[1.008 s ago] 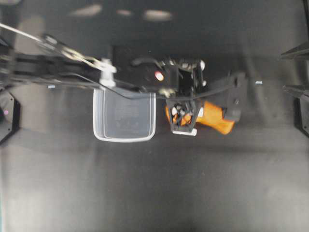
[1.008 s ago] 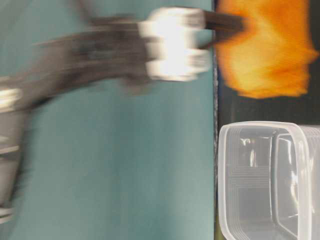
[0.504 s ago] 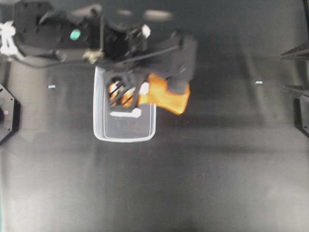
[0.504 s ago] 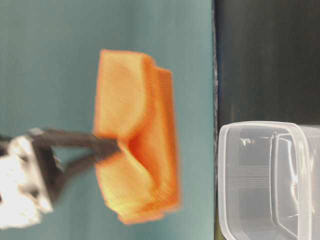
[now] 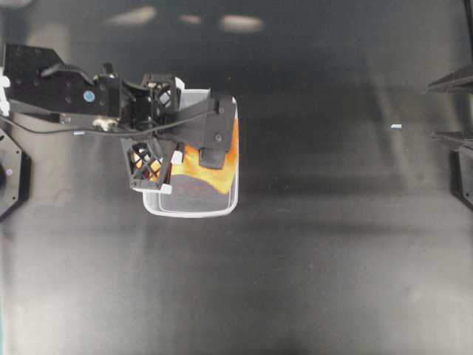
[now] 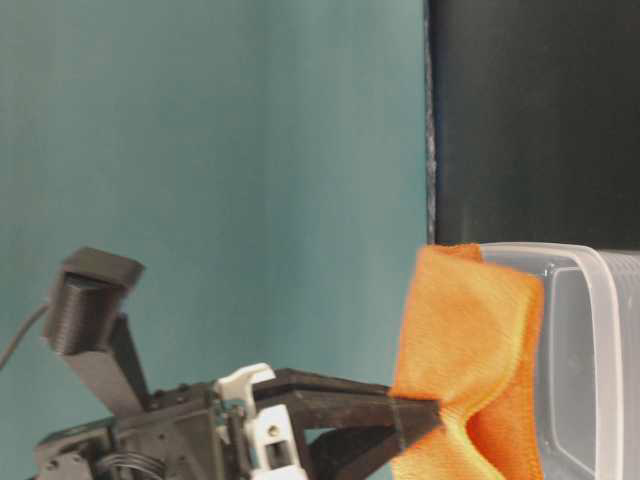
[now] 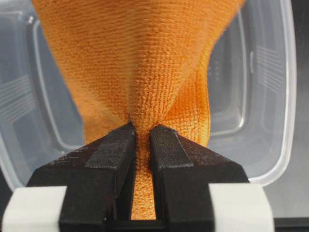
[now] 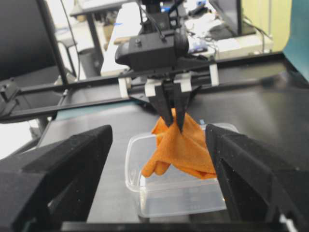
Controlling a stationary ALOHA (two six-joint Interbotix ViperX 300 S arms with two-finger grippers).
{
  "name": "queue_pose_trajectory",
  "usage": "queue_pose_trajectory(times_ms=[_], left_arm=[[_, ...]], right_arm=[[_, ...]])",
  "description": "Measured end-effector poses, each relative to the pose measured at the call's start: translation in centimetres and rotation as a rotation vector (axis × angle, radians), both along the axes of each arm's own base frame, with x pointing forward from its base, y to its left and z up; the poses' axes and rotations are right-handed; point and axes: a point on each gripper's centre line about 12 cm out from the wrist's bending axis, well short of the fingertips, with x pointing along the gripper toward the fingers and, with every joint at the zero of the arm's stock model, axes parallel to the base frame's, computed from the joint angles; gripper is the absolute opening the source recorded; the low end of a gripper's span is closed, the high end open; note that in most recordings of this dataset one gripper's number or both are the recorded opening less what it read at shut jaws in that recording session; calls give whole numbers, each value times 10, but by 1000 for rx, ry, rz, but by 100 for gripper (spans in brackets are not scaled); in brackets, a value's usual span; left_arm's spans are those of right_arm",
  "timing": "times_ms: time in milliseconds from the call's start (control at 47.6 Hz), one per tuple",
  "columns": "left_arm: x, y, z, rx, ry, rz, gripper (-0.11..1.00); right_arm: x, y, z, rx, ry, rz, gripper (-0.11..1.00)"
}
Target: Place the orange towel into the container with the left arm.
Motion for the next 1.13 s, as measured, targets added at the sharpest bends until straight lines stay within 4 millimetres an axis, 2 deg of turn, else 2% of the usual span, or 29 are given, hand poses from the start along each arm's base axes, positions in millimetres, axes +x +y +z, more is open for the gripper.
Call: queue_pose_trajectory(times_ms=[294,546,567,609,756,840,903,1134], left_arm=[[7,-1,-13,-4,-22,4,6],[7,-1,-14,-5,-17,6,8],[7,-1,-15,-5,-14,6,9],[6,0,-17,-5,-4,11,20],[4,2,-24,-6,21,18,64],[3,3,-25,-6,25,19,84],[3,3,-25,-4,26,17,91],[3,2,-26,-4,27,10,90]], right_arm=[[0,0,0,2,0,2,76],[0,0,0,2,0,0,76],[0,0,0,2,0,2,76],[0,0,0,0,0,1,76],[0,0,-1,0,2,2,76],[0,0,0,2,0,0,76],[0,0,0,0,0,1,76],[0,0,-1,2,2,0,76]])
